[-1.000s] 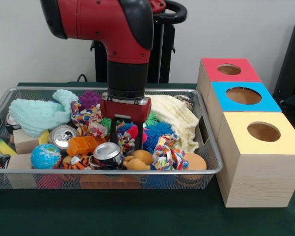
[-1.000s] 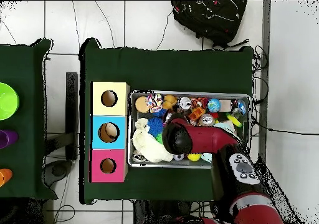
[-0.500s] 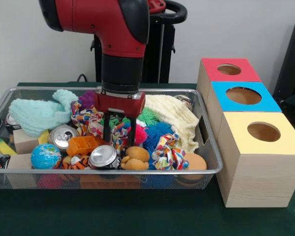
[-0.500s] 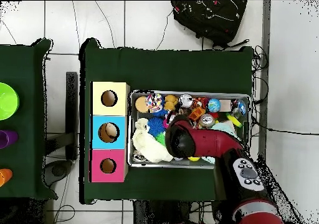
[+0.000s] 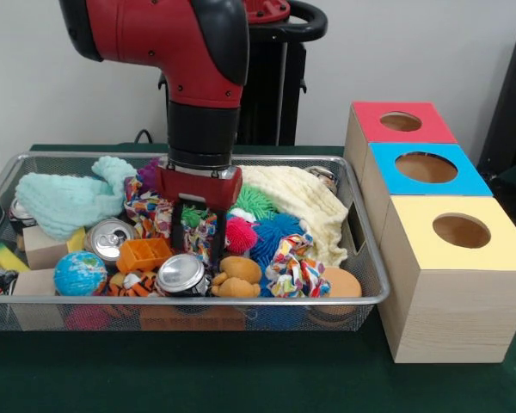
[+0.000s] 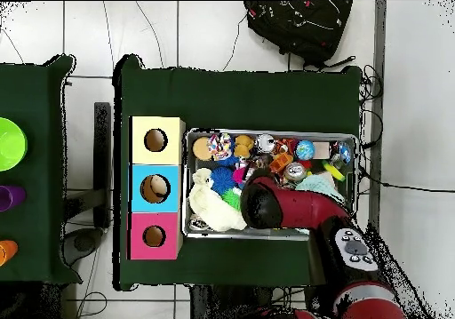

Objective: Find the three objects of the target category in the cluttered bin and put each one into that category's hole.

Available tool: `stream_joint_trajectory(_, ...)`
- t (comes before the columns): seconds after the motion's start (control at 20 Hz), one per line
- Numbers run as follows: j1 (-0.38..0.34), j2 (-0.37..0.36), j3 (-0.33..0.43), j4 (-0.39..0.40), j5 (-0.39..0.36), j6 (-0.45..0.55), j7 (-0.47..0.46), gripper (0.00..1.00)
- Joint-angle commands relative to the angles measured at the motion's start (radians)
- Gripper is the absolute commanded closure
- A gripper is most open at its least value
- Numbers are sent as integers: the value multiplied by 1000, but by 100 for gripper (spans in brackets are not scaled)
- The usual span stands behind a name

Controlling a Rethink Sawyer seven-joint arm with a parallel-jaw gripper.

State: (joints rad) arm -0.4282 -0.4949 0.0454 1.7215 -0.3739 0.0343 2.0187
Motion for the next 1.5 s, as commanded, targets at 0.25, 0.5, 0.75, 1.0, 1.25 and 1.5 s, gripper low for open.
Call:
stream_joint_trajectory(0.25, 80, 114, -38, -9, 9, -98, 118, 100)
stream_joint_trajectory(0.5, 10, -5, 4, 50, 36, 30, 98, 100)
stream_joint_trajectory(0.75, -97, -205, 125, 104, 54, 230, -12, 100)
stream_joint_trajectory(1.0, -108, -476, 155, 128, 204, 573, -56, 100)
stream_joint_trajectory(1.25, -54, -522, 109, 79, 243, 682, 14, 100)
stream_joint_trajectory(1.5, 23, -470, 66, 5, 259, 712, 142, 100)
